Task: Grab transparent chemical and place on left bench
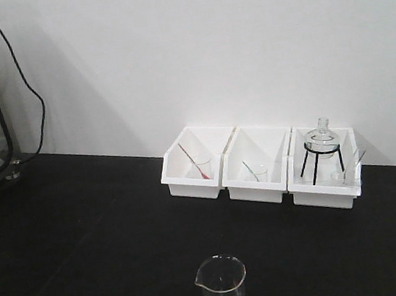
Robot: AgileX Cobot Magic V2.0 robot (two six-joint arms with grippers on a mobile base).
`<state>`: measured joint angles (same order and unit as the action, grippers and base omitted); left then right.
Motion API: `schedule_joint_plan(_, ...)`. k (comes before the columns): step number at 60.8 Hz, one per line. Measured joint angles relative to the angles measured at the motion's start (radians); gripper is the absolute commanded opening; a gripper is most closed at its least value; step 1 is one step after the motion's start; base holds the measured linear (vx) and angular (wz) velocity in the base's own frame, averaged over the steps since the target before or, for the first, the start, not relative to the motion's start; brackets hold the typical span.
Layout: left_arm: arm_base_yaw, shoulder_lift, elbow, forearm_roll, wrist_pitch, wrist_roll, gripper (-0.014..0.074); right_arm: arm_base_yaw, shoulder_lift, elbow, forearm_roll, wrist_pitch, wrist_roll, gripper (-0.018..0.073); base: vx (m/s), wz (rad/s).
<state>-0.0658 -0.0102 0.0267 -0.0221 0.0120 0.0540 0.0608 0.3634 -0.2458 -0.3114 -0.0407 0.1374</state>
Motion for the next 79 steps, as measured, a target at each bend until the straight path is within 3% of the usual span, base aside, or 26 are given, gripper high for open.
schedule_joint_plan(56,0.000,0.000,0.000,0.000,0.000,0.000,-0.0003,0.000,0.000,0.001,0.000,-0.010,0.000,-0.0007,0.04,-0.06)
schedule_joint_plan(70,0.000,0.000,0.000,0.000,0.000,0.000,-0.0003,0.037,0.142,-0.023,-0.001,-0.205,0.052,-0.0003,0.00,0.00)
schedule_joint_plan(79,0.000,0.000,0.000,0.000,0.000,0.000,-0.0003,0.147,0.395,-0.106,-0.019,-0.395,0.073,-0.0003,0.00,0.00)
